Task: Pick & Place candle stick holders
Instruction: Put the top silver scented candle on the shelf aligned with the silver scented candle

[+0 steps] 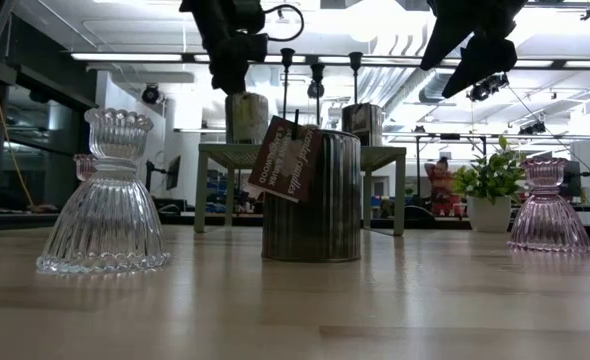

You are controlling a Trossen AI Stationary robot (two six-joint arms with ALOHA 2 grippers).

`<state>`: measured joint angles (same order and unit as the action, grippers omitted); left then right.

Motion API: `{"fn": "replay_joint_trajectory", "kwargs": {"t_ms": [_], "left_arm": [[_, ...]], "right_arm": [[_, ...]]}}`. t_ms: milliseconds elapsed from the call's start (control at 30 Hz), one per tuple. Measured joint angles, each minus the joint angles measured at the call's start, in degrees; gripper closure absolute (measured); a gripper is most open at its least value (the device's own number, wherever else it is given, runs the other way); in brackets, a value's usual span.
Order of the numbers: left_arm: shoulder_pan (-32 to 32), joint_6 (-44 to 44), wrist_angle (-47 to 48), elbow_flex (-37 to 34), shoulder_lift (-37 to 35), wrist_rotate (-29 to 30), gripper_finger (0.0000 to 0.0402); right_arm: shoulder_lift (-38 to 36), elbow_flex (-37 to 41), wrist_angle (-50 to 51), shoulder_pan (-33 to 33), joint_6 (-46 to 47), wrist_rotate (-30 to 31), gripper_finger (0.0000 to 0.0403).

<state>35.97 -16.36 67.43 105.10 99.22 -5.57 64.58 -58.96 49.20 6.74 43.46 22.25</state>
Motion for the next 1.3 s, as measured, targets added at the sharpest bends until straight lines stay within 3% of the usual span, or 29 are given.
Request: {"fn": "replay_joint_trajectory", "kwargs": {"t_ms": [567,1033,1300], "left_arm": [[0.0,-0.5,-1.8,0.0,0.0,2.2,0.0399],[0.0,-1.0,-4.5,0.0,0.0,2.4,0.0341],[0.1,-2.0,-3.6,-0.1,-3.6,7.7,0.0349]], "right_arm": [[0.0,0.0,0.0,0.0,0.5,0.0,0.0011],[0.0,0.0,0.3,0.0,1.3,-0.3,0.0011],[0.0,0.0,1.2,0.0,1.5,-1.0,0.0011]]}}
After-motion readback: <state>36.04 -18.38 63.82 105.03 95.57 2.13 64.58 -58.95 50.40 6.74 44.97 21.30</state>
